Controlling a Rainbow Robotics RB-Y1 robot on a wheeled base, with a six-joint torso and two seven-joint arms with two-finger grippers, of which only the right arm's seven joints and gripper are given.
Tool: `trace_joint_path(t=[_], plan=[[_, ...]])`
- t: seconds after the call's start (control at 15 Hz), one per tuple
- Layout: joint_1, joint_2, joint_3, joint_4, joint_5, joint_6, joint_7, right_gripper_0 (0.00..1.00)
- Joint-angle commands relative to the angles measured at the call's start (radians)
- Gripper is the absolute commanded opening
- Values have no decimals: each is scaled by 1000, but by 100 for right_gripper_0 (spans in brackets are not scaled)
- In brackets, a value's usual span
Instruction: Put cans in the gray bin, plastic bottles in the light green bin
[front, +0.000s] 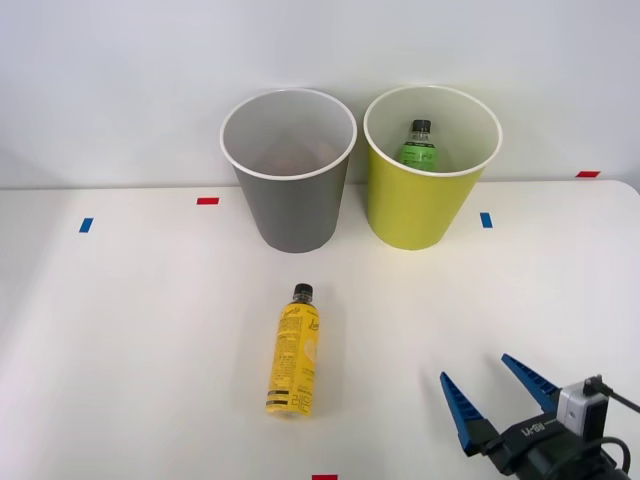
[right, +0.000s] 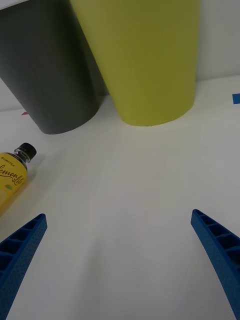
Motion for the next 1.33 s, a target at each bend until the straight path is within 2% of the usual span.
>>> trace_joint_path(t=[0.07, 0.27, 0.4, 0.53, 0.6, 0.93, 1.2, 1.33], plan=[[-120, -86, -96, -185, -175, 424, -32, 100], [-242, -58, -171, -331, -179, 879, -179, 100], [-351, -29, -183, -448, -139, 1207, -303, 100], [-446, -7, -125, -521, -40, 1428, -412, 100], [-502, 5, -82, -532, -29, 1517, -506, 100], [-752, 30, 103, -506, -17, 1711, -842, 100], [-1003, 48, 326, -351, -18, 1720, -1058, 100], [-1109, 65, 392, -282, -57, 1721, -1144, 100]])
